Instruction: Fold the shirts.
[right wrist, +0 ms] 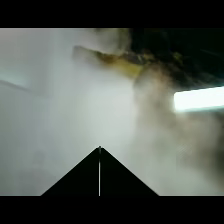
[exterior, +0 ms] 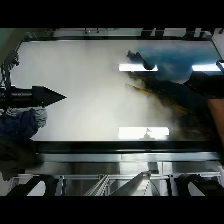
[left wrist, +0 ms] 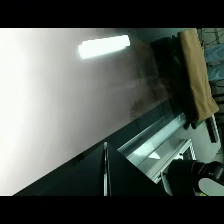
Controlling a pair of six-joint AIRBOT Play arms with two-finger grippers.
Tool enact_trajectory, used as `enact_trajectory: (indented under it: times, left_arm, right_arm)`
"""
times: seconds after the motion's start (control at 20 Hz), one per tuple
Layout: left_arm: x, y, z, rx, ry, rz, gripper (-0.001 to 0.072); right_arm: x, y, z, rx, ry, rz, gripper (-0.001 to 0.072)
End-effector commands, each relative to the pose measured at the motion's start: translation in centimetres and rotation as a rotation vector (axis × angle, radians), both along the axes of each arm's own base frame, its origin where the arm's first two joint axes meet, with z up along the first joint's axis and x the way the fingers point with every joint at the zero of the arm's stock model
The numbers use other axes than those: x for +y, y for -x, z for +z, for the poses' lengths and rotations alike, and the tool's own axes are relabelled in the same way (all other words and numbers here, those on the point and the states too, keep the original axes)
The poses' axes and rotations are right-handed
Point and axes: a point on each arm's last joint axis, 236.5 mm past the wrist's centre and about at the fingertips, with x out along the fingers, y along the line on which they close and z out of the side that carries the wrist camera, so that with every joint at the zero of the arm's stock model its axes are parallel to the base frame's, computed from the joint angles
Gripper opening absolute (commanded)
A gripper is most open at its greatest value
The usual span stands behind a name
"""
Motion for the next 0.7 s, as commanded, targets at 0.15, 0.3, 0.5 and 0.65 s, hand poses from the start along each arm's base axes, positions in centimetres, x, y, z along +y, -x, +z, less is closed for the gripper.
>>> enact_trajectory:
  times: [0.15, 0.3, 0.5, 0.65]
  left_arm:
    - [0.4, -1.1, 0.1, -0.027, -0.005, 0.043, 0.0020]
    - [0.4, -1.1, 0.1, -0.027, -0.005, 0.043, 0.0020]
    - [0.5, -1.3, 0.2, -0.030, -0.006, 0.050, 0.0069]
    - [1.1, -1.6, 0.4, -0.037, -0.012, 0.069, 0.0717]
  right_arm:
    - [0.0, 0.0, 0.0, -0.001, 0.000, 0.001, 0.0014]
    - [0.0, 0.0, 0.0, -0.001, 0.000, 0.001, 0.0013]
    - [0.0, -0.3, 0.2, -0.015, -0.002, -0.005, 0.0013]
    - [-0.7, -2.6, 2.5, -0.149, -0.009, -0.052, 0.0013]
